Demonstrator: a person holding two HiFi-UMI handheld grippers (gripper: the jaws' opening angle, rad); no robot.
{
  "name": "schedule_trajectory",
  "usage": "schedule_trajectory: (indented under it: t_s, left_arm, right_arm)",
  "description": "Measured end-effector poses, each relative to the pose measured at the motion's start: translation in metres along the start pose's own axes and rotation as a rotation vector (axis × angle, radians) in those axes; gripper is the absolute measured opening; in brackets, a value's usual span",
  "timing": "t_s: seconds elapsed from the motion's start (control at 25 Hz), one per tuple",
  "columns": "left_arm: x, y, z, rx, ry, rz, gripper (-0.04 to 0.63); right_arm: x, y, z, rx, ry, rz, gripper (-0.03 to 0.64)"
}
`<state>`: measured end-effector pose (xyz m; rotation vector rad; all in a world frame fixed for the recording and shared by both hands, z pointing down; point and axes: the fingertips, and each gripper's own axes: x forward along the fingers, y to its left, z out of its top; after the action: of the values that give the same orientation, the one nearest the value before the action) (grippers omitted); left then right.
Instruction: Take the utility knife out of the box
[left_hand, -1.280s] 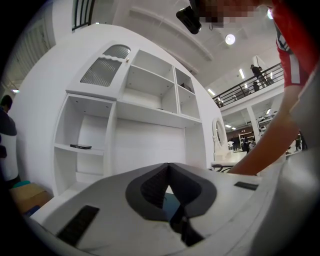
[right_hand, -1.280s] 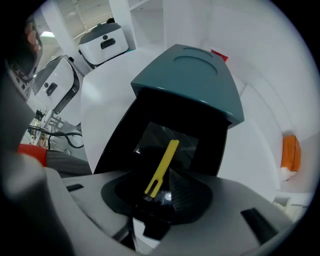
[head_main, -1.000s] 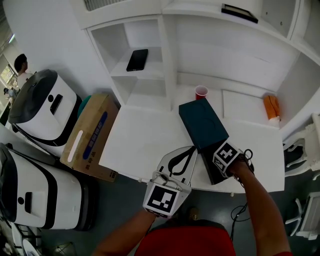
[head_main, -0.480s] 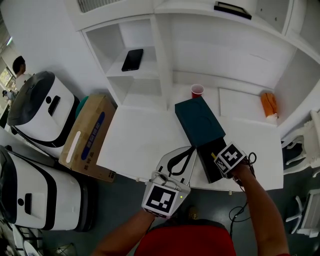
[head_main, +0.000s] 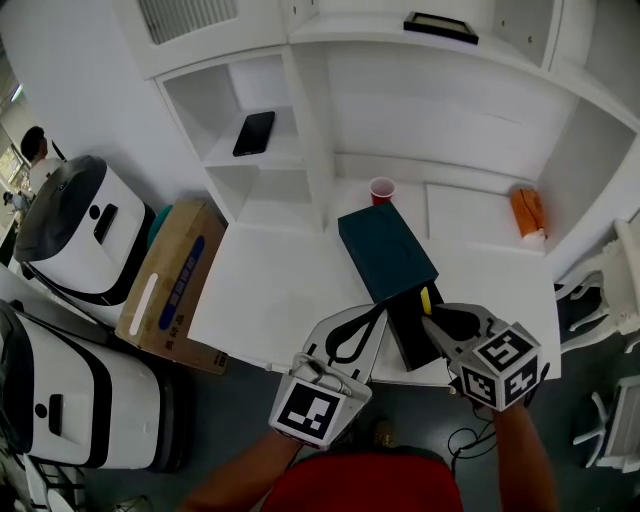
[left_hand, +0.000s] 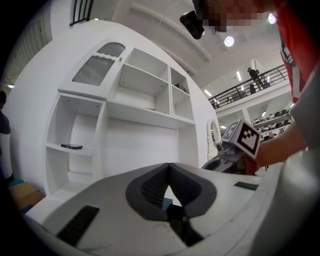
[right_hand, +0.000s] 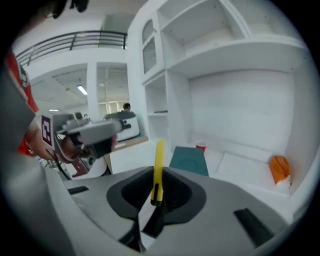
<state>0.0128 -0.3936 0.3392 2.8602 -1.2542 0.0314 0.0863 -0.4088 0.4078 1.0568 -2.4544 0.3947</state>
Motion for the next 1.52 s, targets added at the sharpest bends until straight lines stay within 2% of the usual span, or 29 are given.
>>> schedule_trajectory:
  t_s: [0.24, 0.32, 0.44, 0.84, 1.52]
  left_arm:
    - [-0.004, -0.014, 0.025, 0.016, -0.035, -0.021, 0.037]
    - [-0.008, -0.019, 0.032, 0.018, -0.043, -0.026, 0.037]
    - [-0.012, -0.024, 0.039, 0.026, -0.051, -0.032, 0.037]
    - [-0.021, -0.034, 0.043, 0.022, -0.053, -0.047, 0.037]
    - [-0.023, -0.039, 0.042, 0.018, -0.049, -0.048, 0.037]
  right_arm:
    - [-0.054, 0.029, 0.061, 0.007, -0.356, 0.019, 0.077]
    - [-0.068, 0.035, 0.069, 0.011, -0.443, 0.021, 0.077]
    - [-0.081, 0.04, 0.072, 0.035, -0.517, 0.022, 0.077]
    - [-0.101, 0.052, 0.081, -0.075, -0.606, -0.04, 0.075]
    - [-0.103, 0.053, 0.08, -0.082, -0.606, -0.055, 0.074]
